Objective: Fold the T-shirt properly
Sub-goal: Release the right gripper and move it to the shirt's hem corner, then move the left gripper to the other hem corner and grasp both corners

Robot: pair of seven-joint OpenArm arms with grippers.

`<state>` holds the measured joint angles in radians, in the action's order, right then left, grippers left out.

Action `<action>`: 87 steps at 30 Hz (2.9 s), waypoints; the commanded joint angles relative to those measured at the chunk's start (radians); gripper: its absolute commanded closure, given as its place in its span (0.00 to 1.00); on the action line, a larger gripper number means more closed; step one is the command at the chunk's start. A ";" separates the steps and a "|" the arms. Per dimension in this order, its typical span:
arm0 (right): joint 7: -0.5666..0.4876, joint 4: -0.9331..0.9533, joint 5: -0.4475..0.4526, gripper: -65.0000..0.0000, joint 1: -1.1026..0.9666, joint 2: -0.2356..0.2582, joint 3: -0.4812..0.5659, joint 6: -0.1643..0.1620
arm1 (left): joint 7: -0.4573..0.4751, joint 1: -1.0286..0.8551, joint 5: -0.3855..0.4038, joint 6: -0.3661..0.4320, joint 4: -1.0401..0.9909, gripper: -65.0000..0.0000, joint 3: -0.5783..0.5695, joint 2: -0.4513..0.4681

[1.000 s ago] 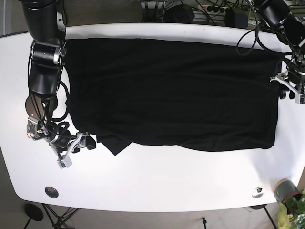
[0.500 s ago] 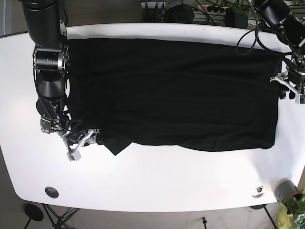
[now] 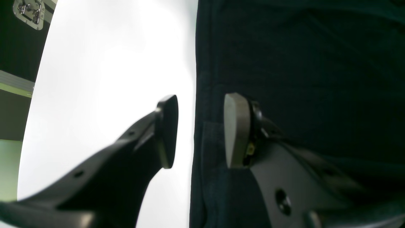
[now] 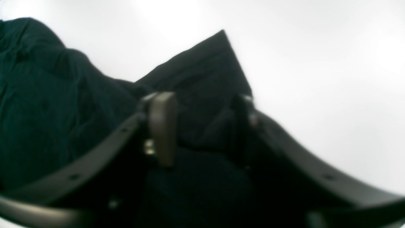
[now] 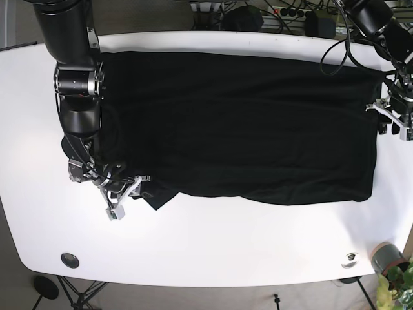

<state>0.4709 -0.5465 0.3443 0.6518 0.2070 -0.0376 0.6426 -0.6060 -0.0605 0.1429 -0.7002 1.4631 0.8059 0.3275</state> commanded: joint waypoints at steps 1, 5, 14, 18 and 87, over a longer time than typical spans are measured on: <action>-0.024 -0.016 0.020 0.73 0.041 -0.005 -0.002 0.009 | 0.019 0.015 0.013 0.002 0.017 0.65 0.004 0.025; -0.024 -0.019 0.020 0.92 0.041 -0.007 -0.002 0.009 | 0.019 0.017 0.013 0.002 0.017 0.65 -0.004 0.026; -0.004 -0.060 0.022 0.96 0.044 -0.002 -0.005 0.009 | 0.021 0.093 -0.107 0.002 0.015 0.65 -0.050 0.023; 0.056 -0.139 0.022 0.96 0.039 -0.001 -0.008 0.009 | 0.019 0.158 -0.165 0.002 -0.020 0.65 -0.049 0.022; 0.257 -0.533 0.032 0.96 -0.091 -0.001 -0.060 0.018 | 0.558 0.772 -0.173 0.445 -1.197 0.32 -0.445 0.089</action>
<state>0.7536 -1.0481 0.3614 0.5251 0.1974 -0.0929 0.6548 -0.0723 0.6815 -0.0338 -0.2539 0.2493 0.3634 0.4122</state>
